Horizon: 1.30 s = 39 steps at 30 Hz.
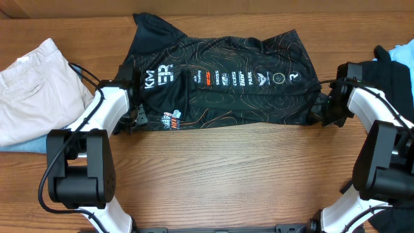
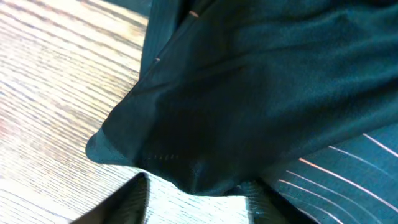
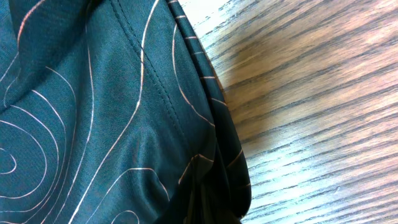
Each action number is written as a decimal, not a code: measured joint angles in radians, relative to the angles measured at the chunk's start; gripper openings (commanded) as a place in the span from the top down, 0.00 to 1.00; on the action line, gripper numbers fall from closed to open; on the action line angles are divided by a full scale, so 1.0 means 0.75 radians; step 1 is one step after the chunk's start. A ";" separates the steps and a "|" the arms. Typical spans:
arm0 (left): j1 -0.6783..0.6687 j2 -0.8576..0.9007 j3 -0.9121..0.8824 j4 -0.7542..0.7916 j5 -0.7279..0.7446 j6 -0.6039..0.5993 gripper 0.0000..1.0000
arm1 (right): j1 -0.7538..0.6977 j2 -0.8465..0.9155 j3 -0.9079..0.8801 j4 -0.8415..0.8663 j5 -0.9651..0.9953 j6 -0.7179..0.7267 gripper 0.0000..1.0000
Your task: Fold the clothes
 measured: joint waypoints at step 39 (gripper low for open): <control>0.000 0.000 -0.015 0.027 -0.079 -0.008 0.35 | -0.001 0.000 0.000 -0.025 0.000 0.001 0.96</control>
